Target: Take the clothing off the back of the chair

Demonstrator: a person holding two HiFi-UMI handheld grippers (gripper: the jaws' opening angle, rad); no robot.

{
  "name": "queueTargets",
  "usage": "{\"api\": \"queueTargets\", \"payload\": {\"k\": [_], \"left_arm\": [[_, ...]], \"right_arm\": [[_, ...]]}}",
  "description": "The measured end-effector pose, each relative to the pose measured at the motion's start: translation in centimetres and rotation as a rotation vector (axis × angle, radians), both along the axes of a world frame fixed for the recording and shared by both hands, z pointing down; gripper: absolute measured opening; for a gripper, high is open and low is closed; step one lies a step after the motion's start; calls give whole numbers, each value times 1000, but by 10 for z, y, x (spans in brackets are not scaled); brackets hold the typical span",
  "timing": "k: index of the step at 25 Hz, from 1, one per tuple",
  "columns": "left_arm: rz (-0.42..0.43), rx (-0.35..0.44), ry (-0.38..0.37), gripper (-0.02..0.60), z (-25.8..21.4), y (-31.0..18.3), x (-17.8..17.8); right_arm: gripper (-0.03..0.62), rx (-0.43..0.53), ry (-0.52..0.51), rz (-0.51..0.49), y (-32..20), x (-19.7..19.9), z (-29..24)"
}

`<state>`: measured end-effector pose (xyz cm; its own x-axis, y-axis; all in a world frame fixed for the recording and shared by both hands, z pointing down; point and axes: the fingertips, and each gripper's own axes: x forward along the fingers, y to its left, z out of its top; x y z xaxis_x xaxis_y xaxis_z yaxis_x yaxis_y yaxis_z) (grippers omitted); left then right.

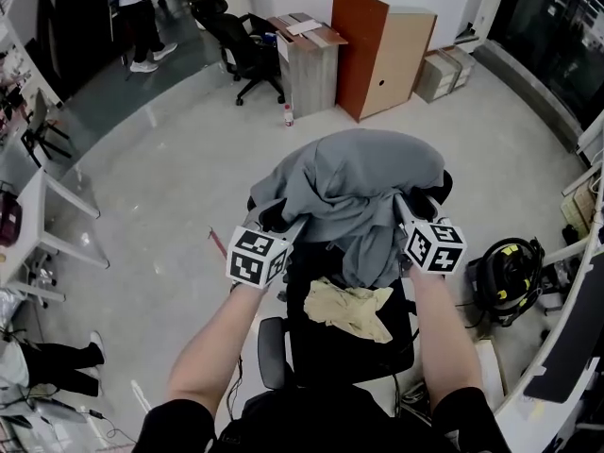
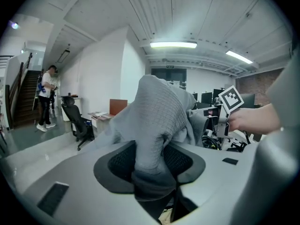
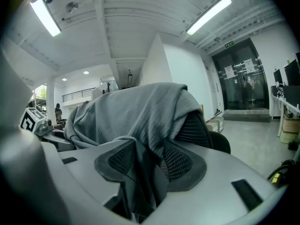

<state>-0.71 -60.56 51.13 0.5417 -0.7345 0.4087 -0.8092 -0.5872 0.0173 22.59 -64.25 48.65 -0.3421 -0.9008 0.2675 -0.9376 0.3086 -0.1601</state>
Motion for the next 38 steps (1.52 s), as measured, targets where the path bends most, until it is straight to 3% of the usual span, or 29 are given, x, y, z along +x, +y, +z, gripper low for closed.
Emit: {"api": "queueTargets", "payload": {"k": [3, 6, 8, 11, 21, 29, 33, 38], "left_arm": [[-8, -1, 1, 165, -3, 2, -6], [-10, -7, 13, 143, -8, 9, -14], [-4, -9, 28, 109, -10, 16, -18], [11, -2, 57, 45, -16, 27, -25], [90, 33, 120, 34, -44, 83, -48], [141, 136, 174, 34, -88, 159, -80], [125, 160, 187, 35, -104, 186, -109], [87, 169, 188, 35, -108, 220, -130]], "right_arm": [[187, -8, -14, 1, -10, -10, 1], [69, -12, -29, -16, -14, -20, -1], [55, -3, -32, -46, -9, -29, -6], [48, 32, -48, -107, 9, -49, -19], [43, 107, -115, -236, 101, -116, -69], [41, 195, -128, -337, 198, -181, -111], [41, 205, -173, -363, 236, -212, -130], [41, 210, -176, -385, 276, -223, -131]]}}
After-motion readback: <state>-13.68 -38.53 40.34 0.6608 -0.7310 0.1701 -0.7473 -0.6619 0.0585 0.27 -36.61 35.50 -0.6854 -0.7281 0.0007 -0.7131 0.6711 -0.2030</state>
